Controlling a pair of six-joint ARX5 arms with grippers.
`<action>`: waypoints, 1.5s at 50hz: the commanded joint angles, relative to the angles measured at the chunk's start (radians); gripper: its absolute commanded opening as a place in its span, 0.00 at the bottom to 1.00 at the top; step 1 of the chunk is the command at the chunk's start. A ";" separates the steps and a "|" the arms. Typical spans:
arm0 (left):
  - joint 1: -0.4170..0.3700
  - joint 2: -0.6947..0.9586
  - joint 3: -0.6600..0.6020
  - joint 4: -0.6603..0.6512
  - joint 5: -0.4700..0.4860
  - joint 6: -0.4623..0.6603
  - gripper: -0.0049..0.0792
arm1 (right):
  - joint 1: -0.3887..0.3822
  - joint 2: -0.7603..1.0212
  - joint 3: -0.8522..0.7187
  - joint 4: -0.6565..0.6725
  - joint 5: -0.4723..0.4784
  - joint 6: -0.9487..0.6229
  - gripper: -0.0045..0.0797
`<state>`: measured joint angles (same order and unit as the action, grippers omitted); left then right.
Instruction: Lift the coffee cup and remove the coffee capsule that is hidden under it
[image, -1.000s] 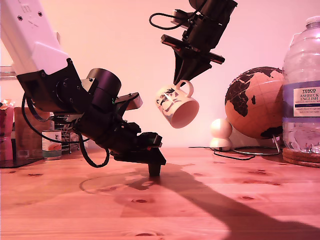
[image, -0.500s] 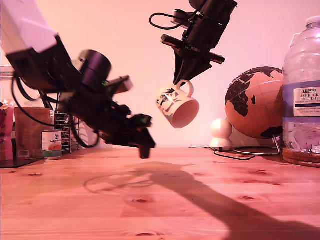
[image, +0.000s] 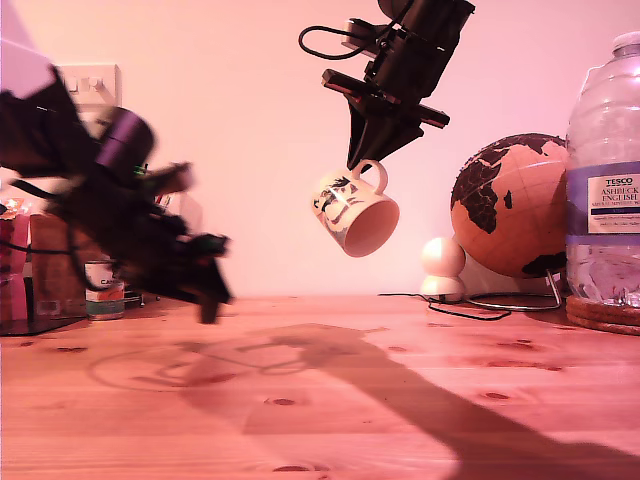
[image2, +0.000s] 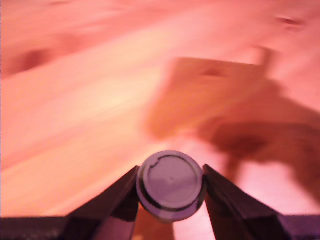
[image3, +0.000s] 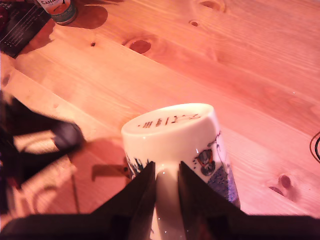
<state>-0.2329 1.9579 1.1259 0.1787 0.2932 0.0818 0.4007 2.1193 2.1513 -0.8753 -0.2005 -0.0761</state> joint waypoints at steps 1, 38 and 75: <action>0.025 -0.017 0.002 -0.009 0.001 0.006 0.38 | 0.003 0.002 0.037 0.024 -0.010 -0.002 0.04; 0.111 -0.017 0.002 -0.116 0.000 0.058 0.39 | 0.044 0.002 0.037 0.024 -0.027 -0.002 0.04; 0.118 -0.039 0.002 -0.179 -0.002 0.079 0.60 | 0.057 0.002 0.037 0.018 -0.024 0.002 0.04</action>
<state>-0.1211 1.9511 1.1259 0.0006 0.2840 0.1596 0.4473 2.1189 2.1792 -0.8604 -0.2245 -0.0761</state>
